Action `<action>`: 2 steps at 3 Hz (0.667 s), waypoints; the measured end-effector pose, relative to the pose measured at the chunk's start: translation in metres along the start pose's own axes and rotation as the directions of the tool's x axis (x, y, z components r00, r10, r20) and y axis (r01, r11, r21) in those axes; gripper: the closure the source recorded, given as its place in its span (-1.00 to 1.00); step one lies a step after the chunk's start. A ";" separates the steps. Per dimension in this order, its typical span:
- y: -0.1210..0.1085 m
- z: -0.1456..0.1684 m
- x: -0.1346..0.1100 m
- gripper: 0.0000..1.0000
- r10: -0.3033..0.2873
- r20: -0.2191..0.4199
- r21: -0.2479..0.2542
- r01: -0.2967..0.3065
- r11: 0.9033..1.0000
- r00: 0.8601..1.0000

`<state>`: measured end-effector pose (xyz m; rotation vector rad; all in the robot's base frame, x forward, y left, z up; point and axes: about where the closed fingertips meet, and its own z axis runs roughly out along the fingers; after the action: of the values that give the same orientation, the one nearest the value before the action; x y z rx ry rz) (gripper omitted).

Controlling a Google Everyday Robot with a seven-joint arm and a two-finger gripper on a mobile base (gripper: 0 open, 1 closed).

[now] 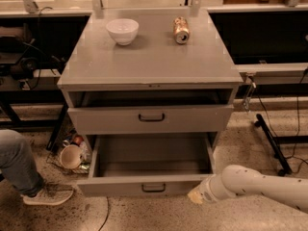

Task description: Close middle drawer

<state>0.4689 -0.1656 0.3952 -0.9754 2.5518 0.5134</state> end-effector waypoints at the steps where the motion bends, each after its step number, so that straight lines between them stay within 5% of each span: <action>1: 0.000 0.000 0.000 1.00 0.000 0.000 0.000 0.000 1.000 1.000; 2: -0.010 0.010 -0.041 1.00 -0.049 0.090 -0.001 0.049 0.999 0.995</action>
Offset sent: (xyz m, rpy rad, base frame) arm 0.1282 0.0684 0.0328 0.1859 -0.2904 0.0834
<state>0.5065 -0.1445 0.4028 -0.9905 2.4423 0.5358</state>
